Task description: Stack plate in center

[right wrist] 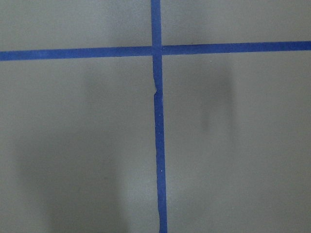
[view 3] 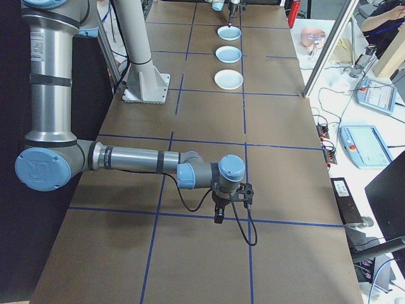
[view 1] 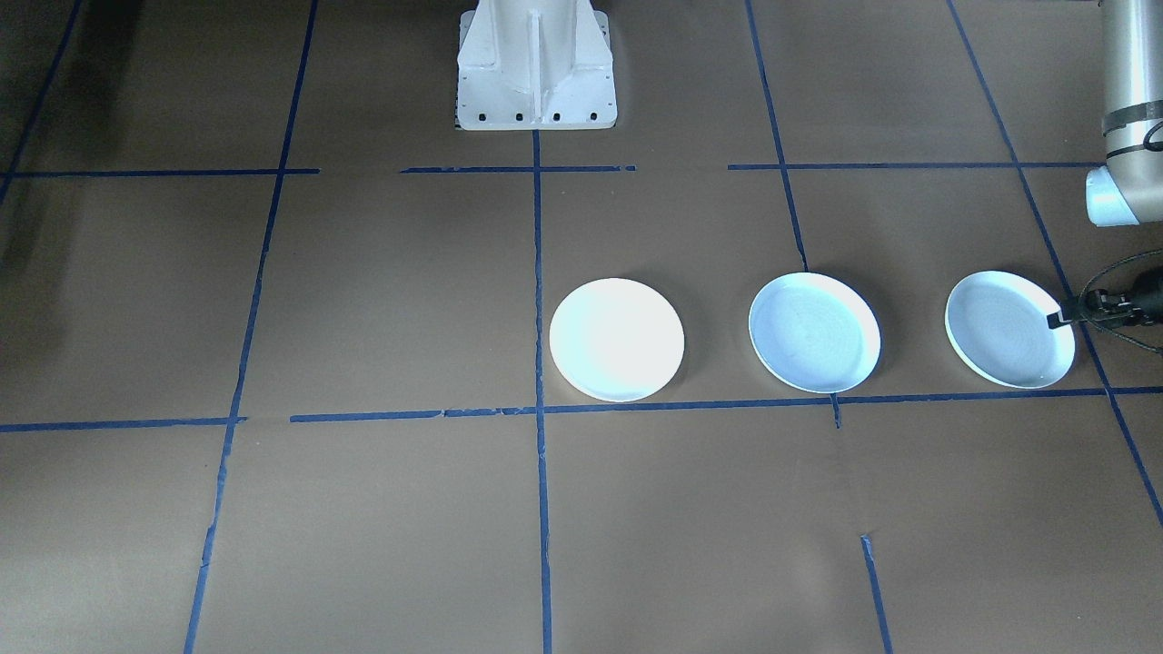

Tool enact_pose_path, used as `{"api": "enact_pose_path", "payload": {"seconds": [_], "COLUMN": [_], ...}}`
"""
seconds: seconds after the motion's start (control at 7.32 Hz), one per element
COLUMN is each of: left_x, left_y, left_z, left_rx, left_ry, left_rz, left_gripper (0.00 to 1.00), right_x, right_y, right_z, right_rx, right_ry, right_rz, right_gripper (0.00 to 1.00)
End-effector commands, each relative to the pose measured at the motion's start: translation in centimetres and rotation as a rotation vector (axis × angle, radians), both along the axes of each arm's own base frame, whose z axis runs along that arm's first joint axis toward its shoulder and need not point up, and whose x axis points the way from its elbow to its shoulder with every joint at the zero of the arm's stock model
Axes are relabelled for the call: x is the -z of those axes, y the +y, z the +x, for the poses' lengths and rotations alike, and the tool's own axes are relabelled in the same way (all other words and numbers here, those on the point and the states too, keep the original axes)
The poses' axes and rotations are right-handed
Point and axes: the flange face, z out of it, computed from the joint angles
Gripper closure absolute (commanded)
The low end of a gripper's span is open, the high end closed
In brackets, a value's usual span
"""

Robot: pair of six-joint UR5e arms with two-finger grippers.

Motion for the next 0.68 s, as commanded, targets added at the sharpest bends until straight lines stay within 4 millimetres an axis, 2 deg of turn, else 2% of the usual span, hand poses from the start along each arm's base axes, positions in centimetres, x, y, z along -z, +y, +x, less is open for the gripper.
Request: {"api": "enact_pose_path", "payload": {"seconds": [0.0,0.41,0.55], "left_x": [0.14,0.27,0.72], "left_y": [0.23,0.31,0.32], "left_z": [0.72,0.77,0.61], "left_rx": [-0.016,-0.02,-0.021], "left_ry": [0.025,0.036,0.043], "left_rz": [-0.003,-0.003,0.011], "left_gripper": [0.5,1.0,1.0], "right_x": [0.0,0.0,0.0], "right_y": [0.0,0.0,0.0], "right_z": [-0.01,-0.01,-0.01], "right_rx": [0.0,0.0,0.0], "right_ry": [0.0,0.0,0.0], "right_rz": [0.0,0.0,0.0], "right_gripper": [0.0,0.0,0.0]}}
